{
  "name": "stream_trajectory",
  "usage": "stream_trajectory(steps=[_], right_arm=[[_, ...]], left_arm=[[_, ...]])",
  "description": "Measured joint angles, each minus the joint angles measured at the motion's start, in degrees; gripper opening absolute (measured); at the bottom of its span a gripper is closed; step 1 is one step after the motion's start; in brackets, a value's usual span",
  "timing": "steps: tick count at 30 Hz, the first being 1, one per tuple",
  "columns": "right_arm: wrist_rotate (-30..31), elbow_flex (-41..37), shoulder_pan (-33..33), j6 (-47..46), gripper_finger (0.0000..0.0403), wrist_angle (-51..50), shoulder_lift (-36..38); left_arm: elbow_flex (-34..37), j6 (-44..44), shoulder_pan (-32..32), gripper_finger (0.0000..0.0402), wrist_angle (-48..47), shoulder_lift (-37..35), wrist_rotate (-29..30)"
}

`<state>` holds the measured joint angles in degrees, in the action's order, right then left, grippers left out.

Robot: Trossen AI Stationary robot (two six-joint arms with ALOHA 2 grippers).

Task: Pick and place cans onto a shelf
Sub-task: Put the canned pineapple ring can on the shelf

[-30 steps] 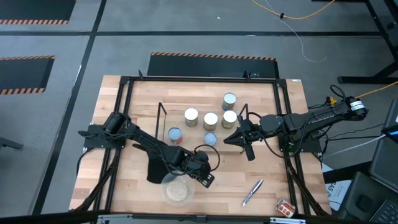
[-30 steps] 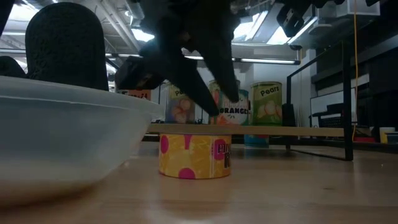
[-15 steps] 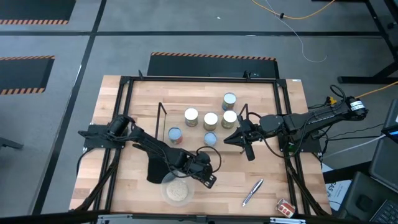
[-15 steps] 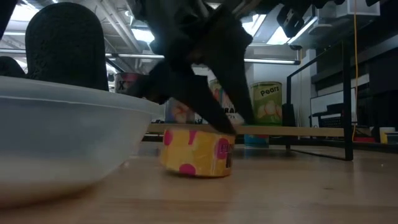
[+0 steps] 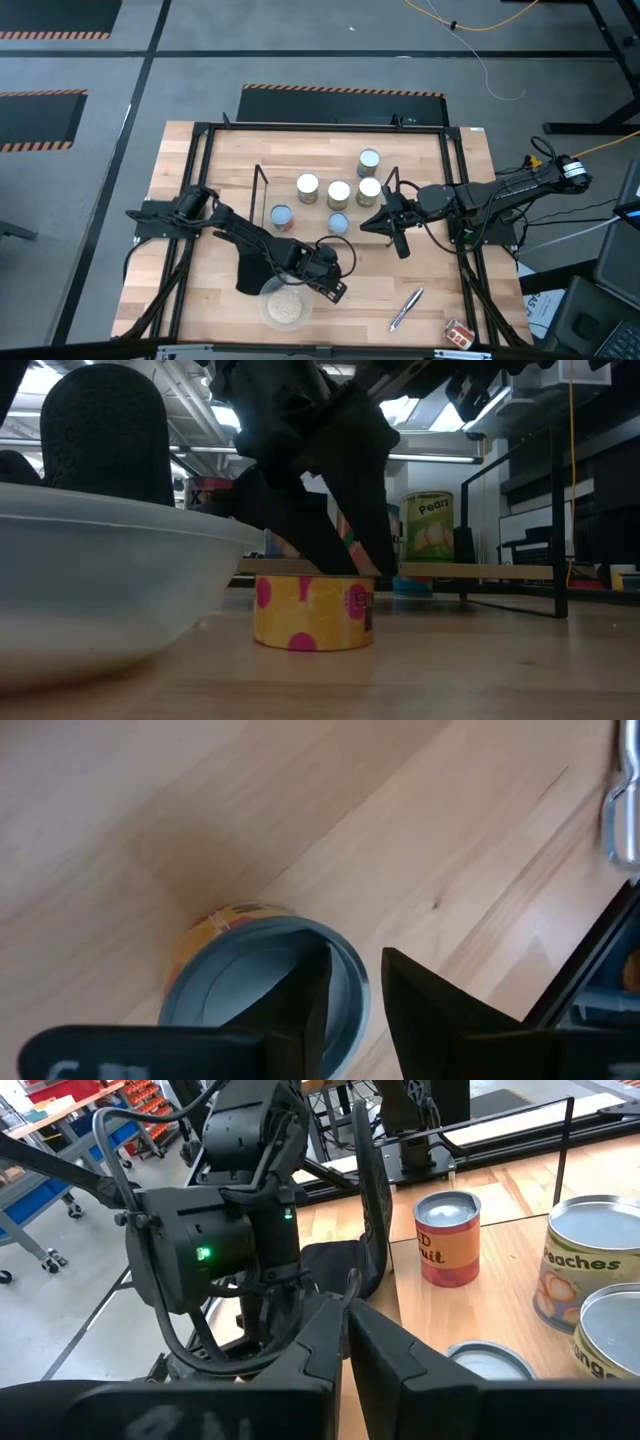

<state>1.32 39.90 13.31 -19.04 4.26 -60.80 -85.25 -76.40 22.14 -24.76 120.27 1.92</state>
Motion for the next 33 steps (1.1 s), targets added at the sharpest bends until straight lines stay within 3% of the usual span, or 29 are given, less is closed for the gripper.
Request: stream_trajectory(steps=[13,23,33], right_arm=[[0.0,0.0,0.0,0.0,0.0026,0.0,0.0],[0.0,0.0,0.0,0.0,0.0026,0.1,0.0],[0.0,0.0,0.0,0.0,0.0026,0.1,0.0]], left_arm=[[0.0,2.6,0.4,0.0006,-2.4,-0.1,-1.6],[0.0,8.1,0.5,0.0003,-2.7,-0.6,-2.7],[0.1,18.1,0.6,0.0001,-3.4,-6.7,-5.1]])
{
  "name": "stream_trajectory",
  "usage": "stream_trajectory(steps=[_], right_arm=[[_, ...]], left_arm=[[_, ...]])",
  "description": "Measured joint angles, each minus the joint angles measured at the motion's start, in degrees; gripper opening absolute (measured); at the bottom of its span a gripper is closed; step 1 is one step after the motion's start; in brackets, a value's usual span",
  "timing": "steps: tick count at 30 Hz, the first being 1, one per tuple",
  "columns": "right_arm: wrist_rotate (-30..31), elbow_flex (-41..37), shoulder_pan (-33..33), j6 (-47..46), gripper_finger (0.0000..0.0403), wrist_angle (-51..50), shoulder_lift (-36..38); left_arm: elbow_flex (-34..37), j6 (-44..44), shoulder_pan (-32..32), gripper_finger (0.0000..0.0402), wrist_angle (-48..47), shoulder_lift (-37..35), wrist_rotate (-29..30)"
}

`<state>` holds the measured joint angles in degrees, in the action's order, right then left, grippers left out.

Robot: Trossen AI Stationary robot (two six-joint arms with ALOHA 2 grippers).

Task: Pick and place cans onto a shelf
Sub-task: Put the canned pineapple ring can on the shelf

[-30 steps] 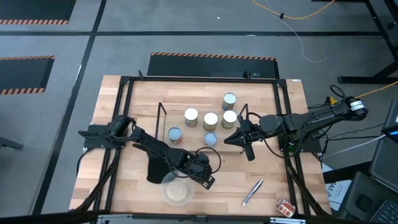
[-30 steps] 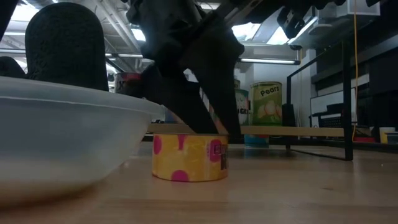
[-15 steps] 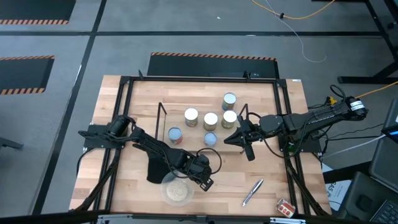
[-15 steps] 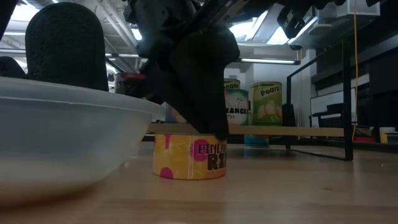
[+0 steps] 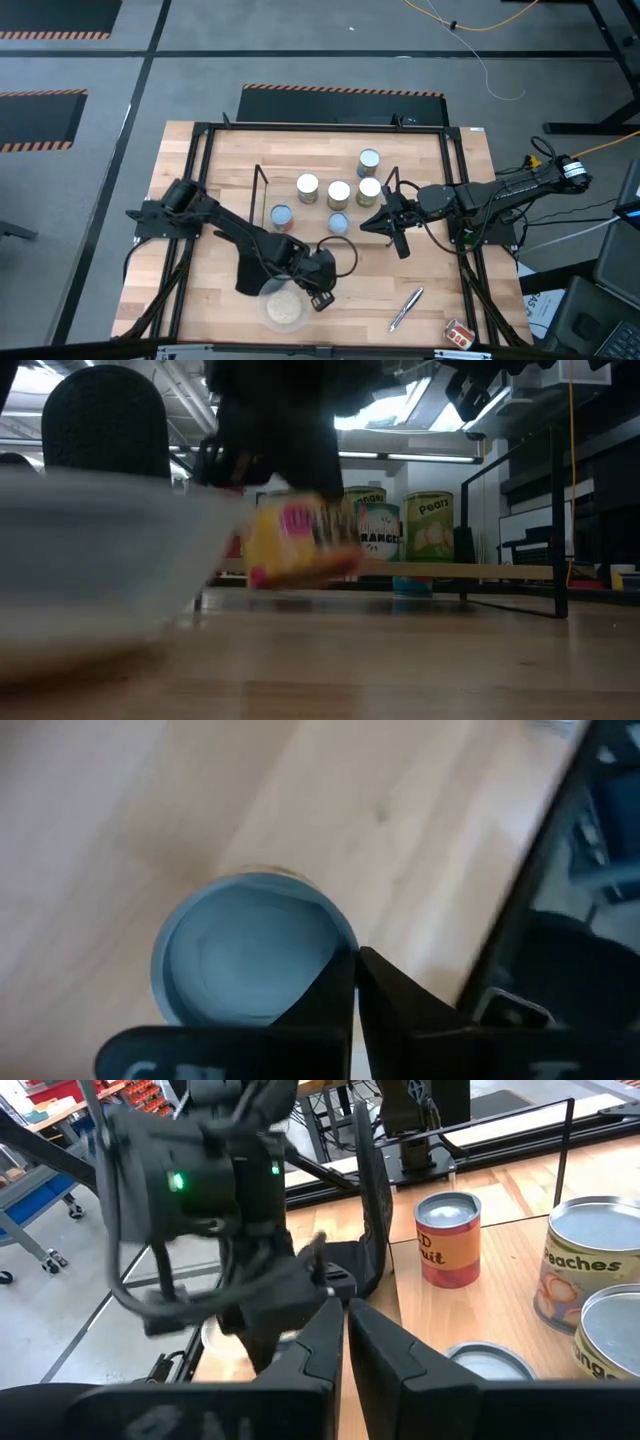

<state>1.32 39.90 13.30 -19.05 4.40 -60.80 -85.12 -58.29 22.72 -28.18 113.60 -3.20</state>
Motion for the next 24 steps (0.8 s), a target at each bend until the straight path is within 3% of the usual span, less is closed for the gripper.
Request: stream_trajectory(steps=[10,17,24], right_arm=[[0.0,0.0,0.0,0.0,0.0026,-0.2,0.0],[0.0,0.0,0.0,0.2,0.0026,-0.1,0.0],[0.0,0.0,0.0,3.2,0.0026,-0.4,0.0]], left_arm=[[-0.1,10.2,-1.7,0.0001,0.1,-6.8,-1.4],[-0.2,24.1,-6.1,0.0,-0.8,-11.7,-2.4],[-0.2,35.8,-12.2,0.0,-10.1,-15.2,-2.5]])
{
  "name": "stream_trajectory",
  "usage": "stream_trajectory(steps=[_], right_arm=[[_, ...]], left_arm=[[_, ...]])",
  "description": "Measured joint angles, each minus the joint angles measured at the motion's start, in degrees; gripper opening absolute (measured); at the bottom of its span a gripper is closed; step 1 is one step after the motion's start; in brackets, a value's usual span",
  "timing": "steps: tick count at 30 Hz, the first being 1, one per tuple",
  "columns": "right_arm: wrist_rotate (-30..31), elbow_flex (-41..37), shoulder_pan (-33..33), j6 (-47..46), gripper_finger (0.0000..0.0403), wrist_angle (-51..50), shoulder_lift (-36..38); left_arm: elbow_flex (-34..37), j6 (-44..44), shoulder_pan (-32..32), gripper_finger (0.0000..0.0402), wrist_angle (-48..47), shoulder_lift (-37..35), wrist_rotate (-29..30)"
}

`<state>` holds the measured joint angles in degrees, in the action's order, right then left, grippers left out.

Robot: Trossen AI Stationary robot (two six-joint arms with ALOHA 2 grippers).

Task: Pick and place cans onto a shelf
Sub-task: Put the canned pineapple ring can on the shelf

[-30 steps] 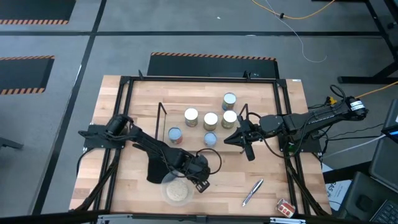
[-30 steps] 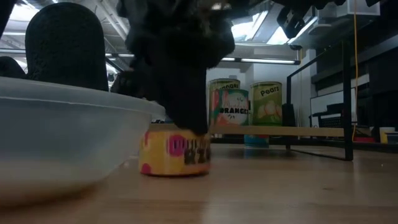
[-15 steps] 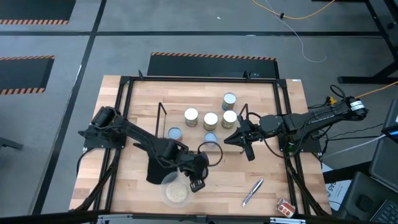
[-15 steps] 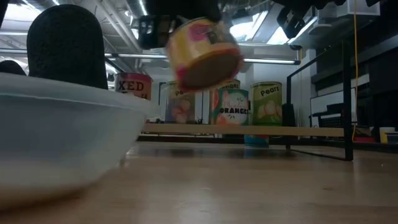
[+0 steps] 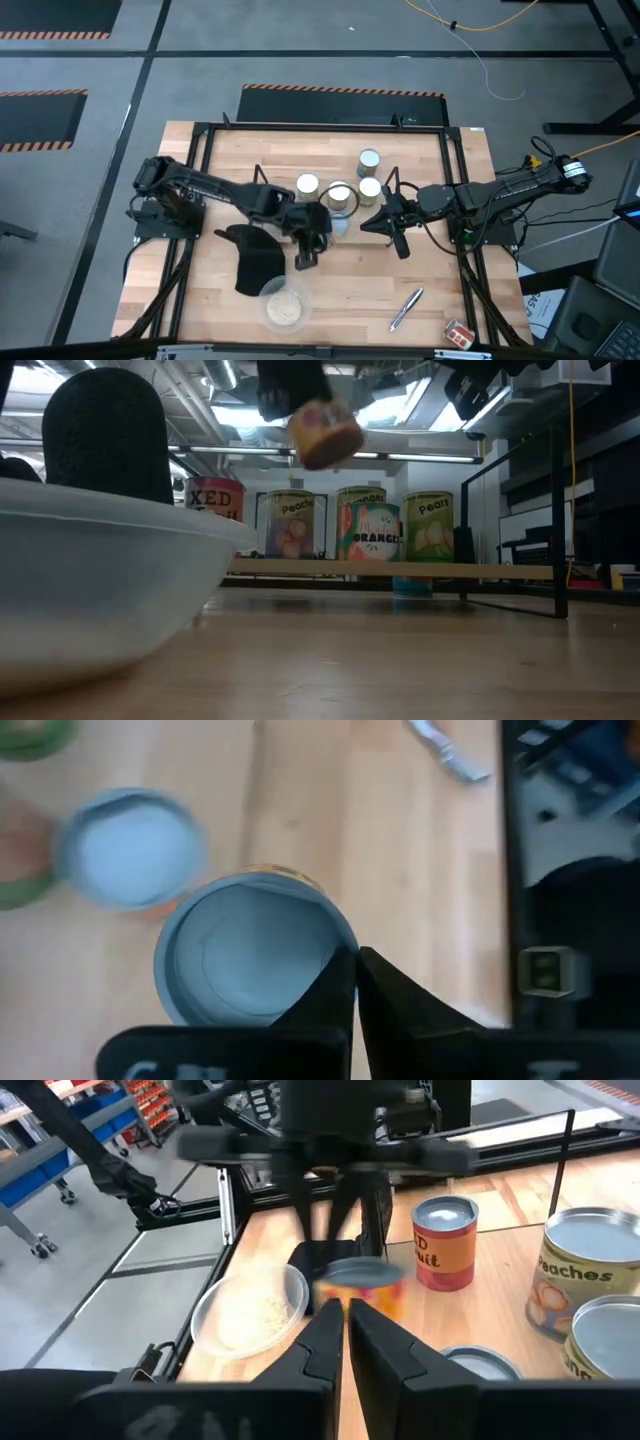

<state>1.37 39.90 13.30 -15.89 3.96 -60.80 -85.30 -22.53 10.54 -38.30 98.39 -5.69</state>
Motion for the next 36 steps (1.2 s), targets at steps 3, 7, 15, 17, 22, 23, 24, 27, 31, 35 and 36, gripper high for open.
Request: stream_trajectory(steps=[3,7,15,17,22,23,24,27,31,35,36], right_arm=[[0.0,0.0,0.0,0.0,0.0026,-0.1,0.0],[0.0,0.0,0.0,0.0,0.0026,-0.1,0.0],[0.0,0.0,0.0,0.1,0.0026,-0.1,0.0],[0.0,0.0,0.0,0.1,0.0026,-0.3,0.0],[0.1,0.0,0.0,0.1,0.0026,-0.3,0.0],[0.1,0.0,0.0,0.1,0.0026,-0.3,0.0],[0.1,0.0,0.0,0.1,0.0026,-0.4,0.0],[0.1,0.0,0.0,0.0,0.0026,-1.0,0.0],[0.1,0.0,0.0,0.0,0.0026,-2.0,-0.1],[0.1,0.0,0.0,-0.1,0.0026,-2.1,-0.2],[0.1,0.0,0.0,-0.1,0.0026,-2.1,-0.2]], left_arm=[[0.0,4.0,-2.4,0.0,-5.5,0.0,0.1],[0.0,9.5,-5.0,0.0,-10.0,0.3,0.5],[0.0,15.7,-7.2,0.0,-10.8,1.7,0.6],[-0.1,16.8,-7.2,0.0,-10.3,2.5,0.6],[-0.1,17.2,-7.2,0.0,-10.3,4.5,0.7],[0.0,17.2,-7.2,0.0,-11.2,4.9,0.7],[0.1,17.2,-7.2,0.0,-12.0,5.4,0.8],[0.0,17.2,-7.2,0.0,-11.6,6.9,1.8],[0.0,17.2,-7.2,0.0,-12.3,8.6,3.6],[0.0,17.2,-7.2,0.0,-12.2,9.4,3.8],[0.0,17.2,-7.2,0.0,-12.2,9.6,3.8]])
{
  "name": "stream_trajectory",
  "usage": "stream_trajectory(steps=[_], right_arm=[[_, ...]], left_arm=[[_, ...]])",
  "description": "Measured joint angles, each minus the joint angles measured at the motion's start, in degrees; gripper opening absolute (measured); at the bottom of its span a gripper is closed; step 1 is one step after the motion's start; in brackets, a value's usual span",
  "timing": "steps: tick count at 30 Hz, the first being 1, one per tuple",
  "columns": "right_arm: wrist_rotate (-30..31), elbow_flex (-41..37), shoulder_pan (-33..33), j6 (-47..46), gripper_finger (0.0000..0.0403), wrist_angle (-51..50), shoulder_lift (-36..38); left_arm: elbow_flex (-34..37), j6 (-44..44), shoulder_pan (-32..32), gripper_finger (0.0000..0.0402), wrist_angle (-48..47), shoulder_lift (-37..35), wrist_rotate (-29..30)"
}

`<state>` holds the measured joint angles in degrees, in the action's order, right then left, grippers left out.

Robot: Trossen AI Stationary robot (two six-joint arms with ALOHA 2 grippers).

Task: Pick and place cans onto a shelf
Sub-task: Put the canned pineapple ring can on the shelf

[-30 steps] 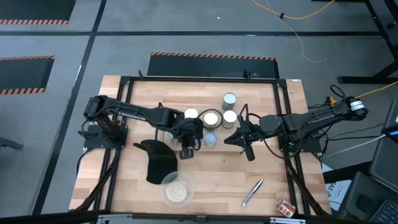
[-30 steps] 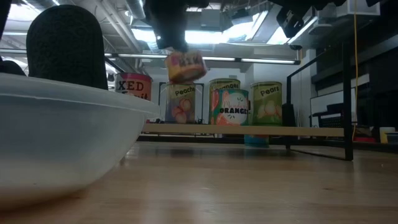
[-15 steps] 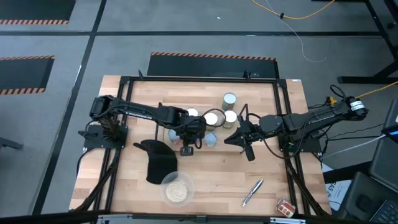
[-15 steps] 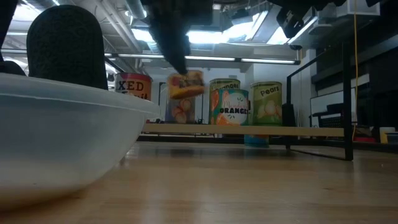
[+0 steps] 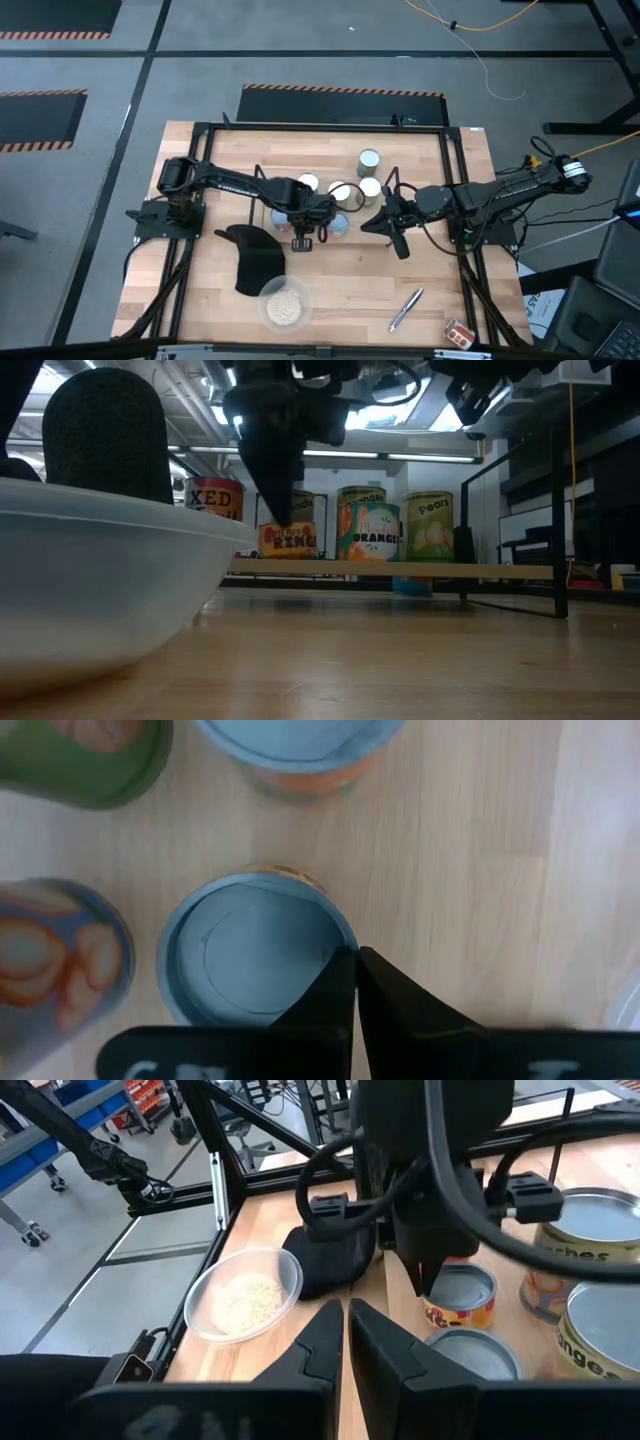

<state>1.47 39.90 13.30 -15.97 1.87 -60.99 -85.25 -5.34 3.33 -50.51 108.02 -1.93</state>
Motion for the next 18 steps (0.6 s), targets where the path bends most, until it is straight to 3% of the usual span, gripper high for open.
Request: stream_trajectory(steps=[18], right_arm=[[0.0,0.0,0.0,0.0,0.0026,-0.1,0.0]], left_arm=[[0.0,-0.5,0.1,0.0056,0.2,0.4,1.0]])
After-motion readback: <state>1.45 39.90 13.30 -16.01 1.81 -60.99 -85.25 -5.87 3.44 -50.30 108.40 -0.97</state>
